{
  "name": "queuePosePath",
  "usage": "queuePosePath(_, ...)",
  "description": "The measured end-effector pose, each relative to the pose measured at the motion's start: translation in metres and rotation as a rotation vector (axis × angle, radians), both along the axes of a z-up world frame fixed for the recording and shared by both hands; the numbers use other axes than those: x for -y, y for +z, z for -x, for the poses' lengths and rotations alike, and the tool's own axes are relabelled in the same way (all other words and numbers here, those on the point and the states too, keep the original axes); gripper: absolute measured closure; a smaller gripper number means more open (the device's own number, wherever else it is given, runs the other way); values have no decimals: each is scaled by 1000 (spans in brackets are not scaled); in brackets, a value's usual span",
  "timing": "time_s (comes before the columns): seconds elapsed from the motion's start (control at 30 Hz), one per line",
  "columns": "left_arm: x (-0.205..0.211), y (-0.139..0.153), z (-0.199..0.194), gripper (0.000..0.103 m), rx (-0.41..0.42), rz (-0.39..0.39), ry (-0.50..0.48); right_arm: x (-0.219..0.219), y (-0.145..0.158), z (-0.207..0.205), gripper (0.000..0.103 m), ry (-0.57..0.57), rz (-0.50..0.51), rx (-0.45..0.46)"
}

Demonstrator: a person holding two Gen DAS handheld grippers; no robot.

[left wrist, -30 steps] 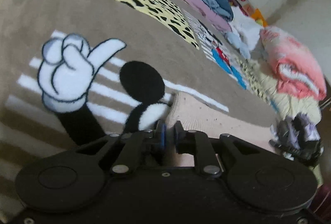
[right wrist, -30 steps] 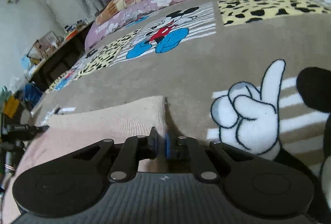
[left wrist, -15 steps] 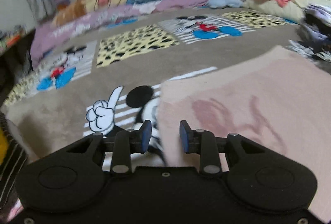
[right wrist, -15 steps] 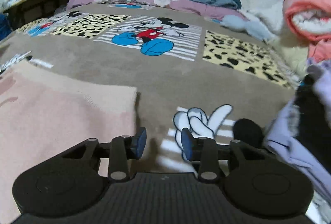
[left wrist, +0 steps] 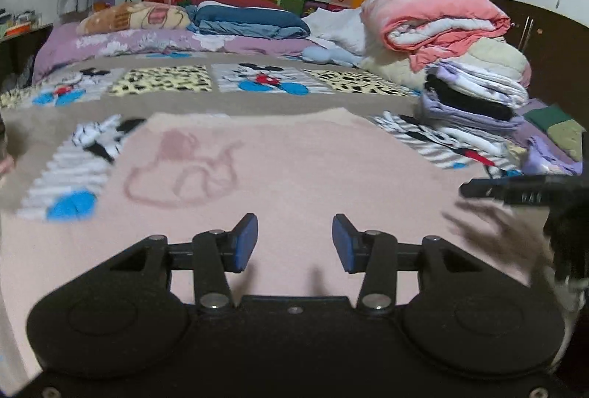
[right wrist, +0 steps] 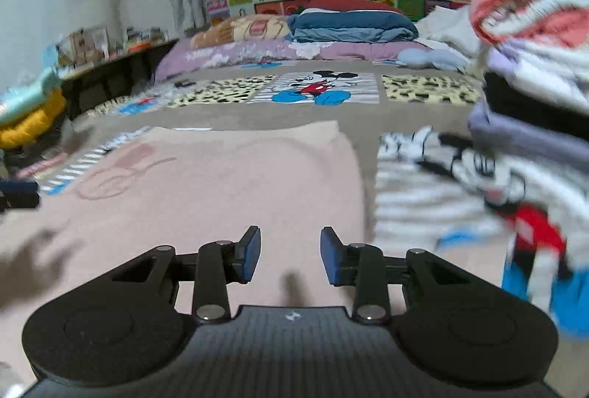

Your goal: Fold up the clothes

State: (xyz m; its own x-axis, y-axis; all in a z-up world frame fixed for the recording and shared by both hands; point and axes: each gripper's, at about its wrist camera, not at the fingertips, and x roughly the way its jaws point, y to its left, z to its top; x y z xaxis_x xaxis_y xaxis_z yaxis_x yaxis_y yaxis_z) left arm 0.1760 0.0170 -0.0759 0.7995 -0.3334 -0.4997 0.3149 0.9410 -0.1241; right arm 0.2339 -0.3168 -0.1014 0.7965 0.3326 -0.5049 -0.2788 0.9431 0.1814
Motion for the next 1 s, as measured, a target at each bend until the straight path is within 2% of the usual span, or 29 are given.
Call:
queuePosePath(0.23, 39, -28, 44, 60, -32, -32, 0, -34, -24, 88, 67, 32, 4, 21)
queuePosePath(0.33, 61, -42, 65, 58, 16, -126, -5, -47, -31, 113, 67, 53, 35, 47)
queuePosePath(0.37, 70, -54, 71, 52, 24, -176, -27, -51, -32, 120, 67, 59, 53, 60)
queuePosePath(0.4, 80, -69, 76, 51, 31, -232, -32, -54, -35, 124, 66, 63, 75, 63)
queuePosePath(0.5, 97, -80, 98, 51, 149, -341, 20, -55, -48, 132, 64, 52, 88, 13)
queuePosePath(0.63, 98, -72, 104, 50, 115, -327, 32, -51, -43, 146, 64, 36, 69, -11)
queuePosePath(0.7, 96, -71, 110, 50, 105, -321, 31, -42, -44, 154, 64, 14, 5, -25)
queuePosePath(0.77, 101, -72, 118, 44, 97, -336, 0, -31, -46, 162, 64, -9, -63, -42)
queuePosePath(0.83, 106, -73, 126, 44, 89, -351, -32, -17, -49, 169, 64, -42, -150, -67)
queuePosePath(1.0, 129, -56, 135, 41, 145, -363, -102, 37, -64, 181, 64, -198, -461, -108)
